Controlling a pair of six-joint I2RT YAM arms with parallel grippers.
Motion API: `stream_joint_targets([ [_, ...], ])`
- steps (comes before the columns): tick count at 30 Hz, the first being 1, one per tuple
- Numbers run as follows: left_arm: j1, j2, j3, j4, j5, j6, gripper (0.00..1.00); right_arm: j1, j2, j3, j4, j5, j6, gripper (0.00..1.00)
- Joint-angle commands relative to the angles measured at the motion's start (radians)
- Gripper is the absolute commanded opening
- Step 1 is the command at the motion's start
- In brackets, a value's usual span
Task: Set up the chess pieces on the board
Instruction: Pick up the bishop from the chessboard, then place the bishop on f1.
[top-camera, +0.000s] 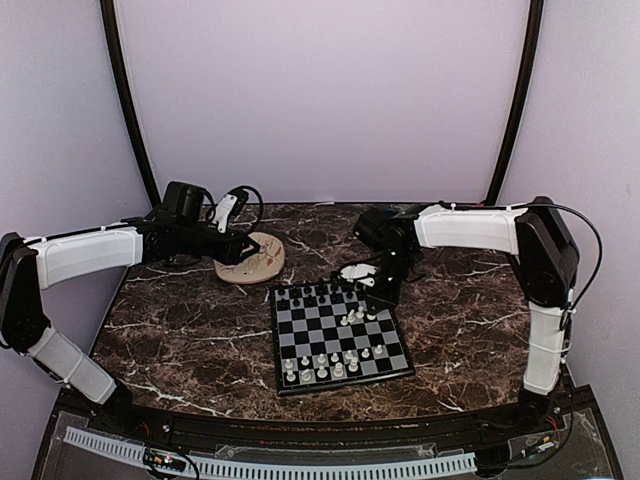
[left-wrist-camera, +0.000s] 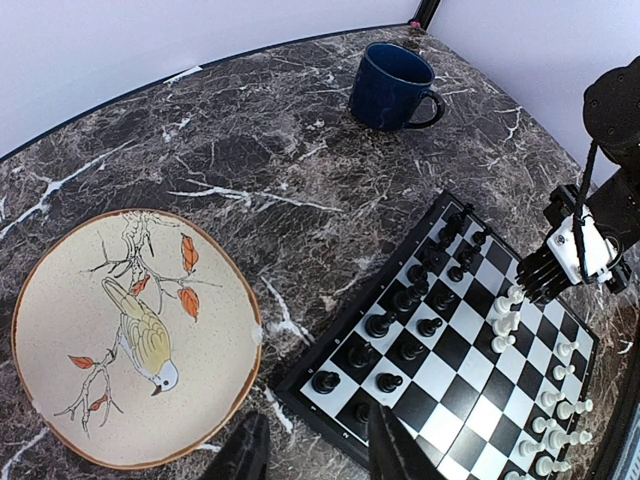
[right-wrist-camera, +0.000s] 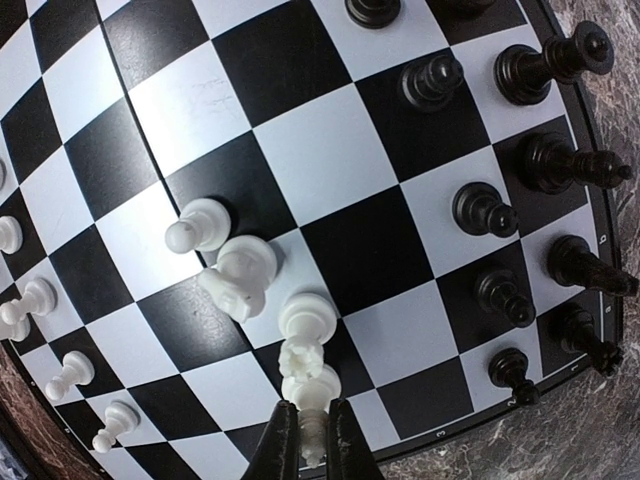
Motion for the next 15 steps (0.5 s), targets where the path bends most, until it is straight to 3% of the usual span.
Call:
stream_joint_targets([
  [1,-0.002,-0.001,0.020,-0.014,0.013,0.005,0.36,-0.005,-0.057,-0.033,-0.008,0.010,0.002,0.02],
  [15,-0.002,0.003,0.021,-0.012,0.018,0.002,0.36,-0.038,-0.281,-0.210,-0.008,0.010,-0.040,0.02],
])
